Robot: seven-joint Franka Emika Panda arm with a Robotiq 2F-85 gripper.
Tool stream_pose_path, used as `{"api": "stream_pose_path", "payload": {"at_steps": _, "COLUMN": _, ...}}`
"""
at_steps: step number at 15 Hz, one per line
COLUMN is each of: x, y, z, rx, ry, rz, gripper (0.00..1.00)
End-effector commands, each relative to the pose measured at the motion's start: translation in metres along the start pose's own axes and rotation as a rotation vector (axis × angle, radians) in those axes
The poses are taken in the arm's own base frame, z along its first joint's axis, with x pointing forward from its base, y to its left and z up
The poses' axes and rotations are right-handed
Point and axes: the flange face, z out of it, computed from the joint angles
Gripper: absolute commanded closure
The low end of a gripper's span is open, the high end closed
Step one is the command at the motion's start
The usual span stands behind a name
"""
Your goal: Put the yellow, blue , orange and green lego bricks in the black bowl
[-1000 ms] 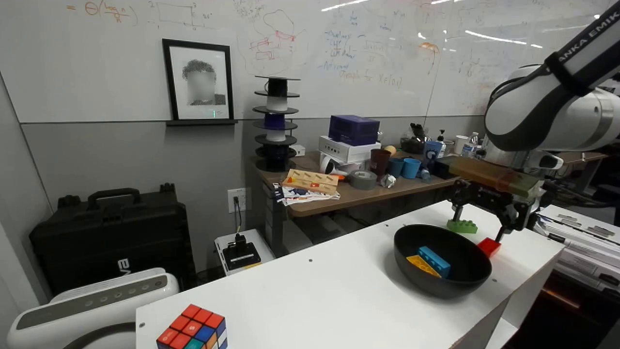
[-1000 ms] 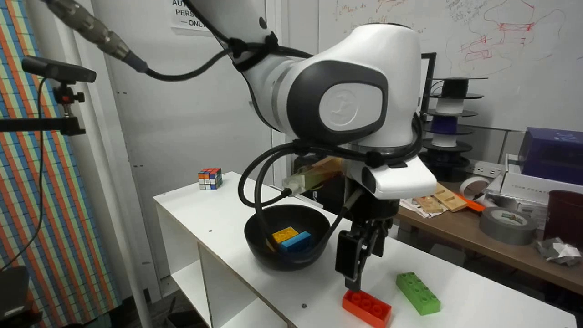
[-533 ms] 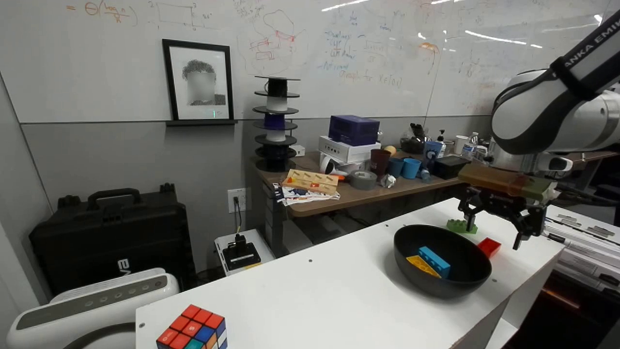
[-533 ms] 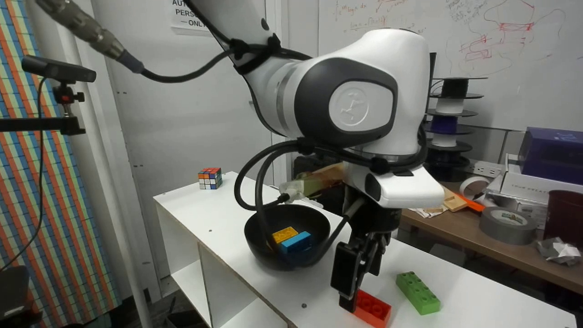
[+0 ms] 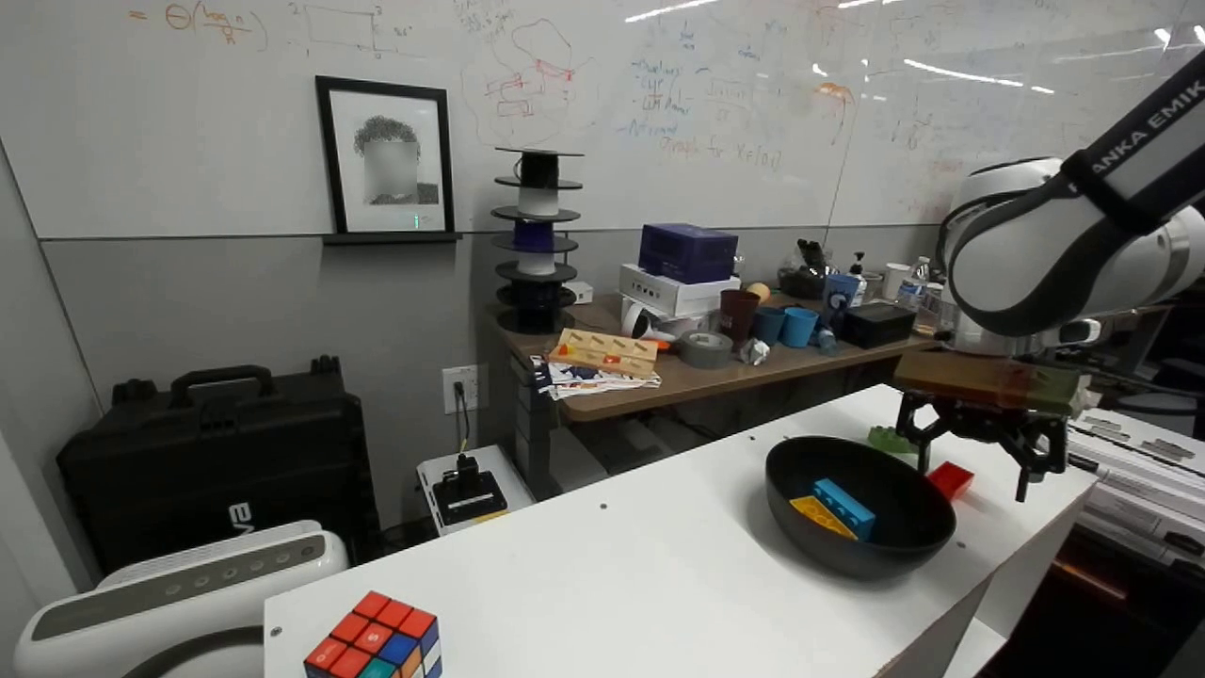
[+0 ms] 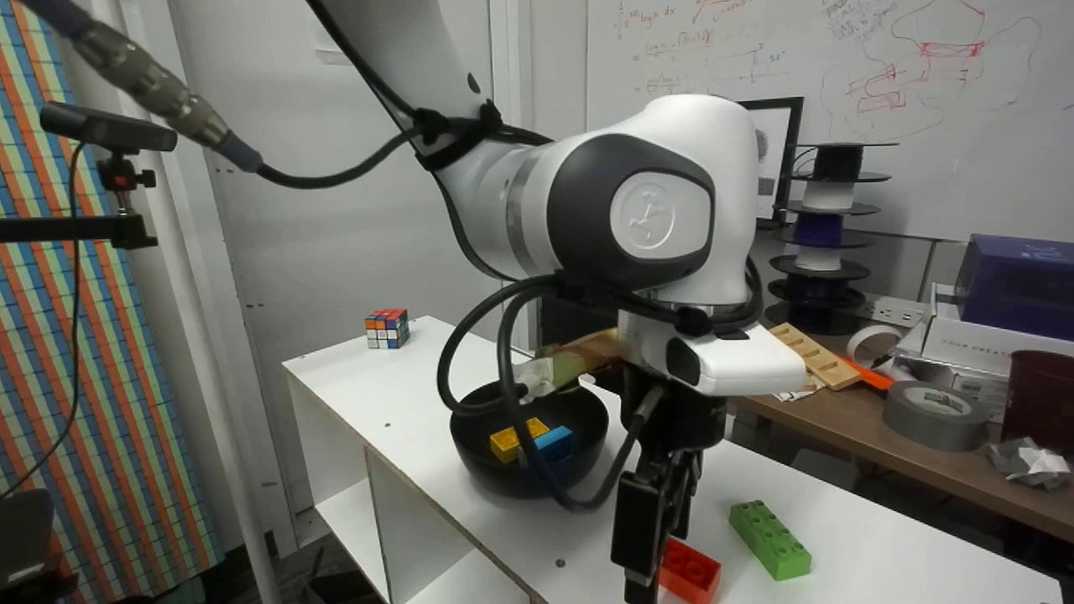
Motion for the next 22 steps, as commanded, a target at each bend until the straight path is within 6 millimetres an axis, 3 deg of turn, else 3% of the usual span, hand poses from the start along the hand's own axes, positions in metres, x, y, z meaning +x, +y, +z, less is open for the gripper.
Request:
{"api": "stream_pose_path", "payload": {"at_steps": 1, "x": 0.005, "y": -0.007, "z": 0.001, "rx": -0.029, "ry": 0.059, "rz": -0.031, "gripper": 0.00}}
{"api": "stream_pose_path", "payload": {"at_steps": 2, "x": 0.006, "y": -0.008, "z": 0.003, "rx": -0.033, "ry": 0.068, "rz": -0.039, "gripper": 0.00}}
{"api": "stream_pose_path", "payload": {"at_steps": 3, "x": 0.006, "y": -0.009, "z": 0.005, "rx": -0.031, "ry": 0.079, "rz": -0.047, "gripper": 0.25}}
{"api": "stream_pose_path", "payload": {"at_steps": 4, "x": 0.006, "y": -0.010, "z": 0.005, "rx": -0.021, "ry": 0.094, "rz": -0.058, "gripper": 0.26}}
{"api": "stream_pose_path", "payload": {"at_steps": 12, "x": 0.000, "y": -0.027, "z": -0.005, "rx": 0.094, "ry": 0.197, "rz": -0.115, "gripper": 0.87}}
{"api": "stream_pose_path", "payload": {"at_steps": 18, "x": -0.006, "y": -0.025, "z": -0.009, "rx": 0.123, "ry": 0.178, "rz": -0.118, "gripper": 0.88}}
{"api": "stream_pose_path", "payload": {"at_steps": 22, "x": -0.014, "y": -0.008, "z": -0.049, "rx": 0.160, "ry": 0.136, "rz": -0.101, "gripper": 0.88}}
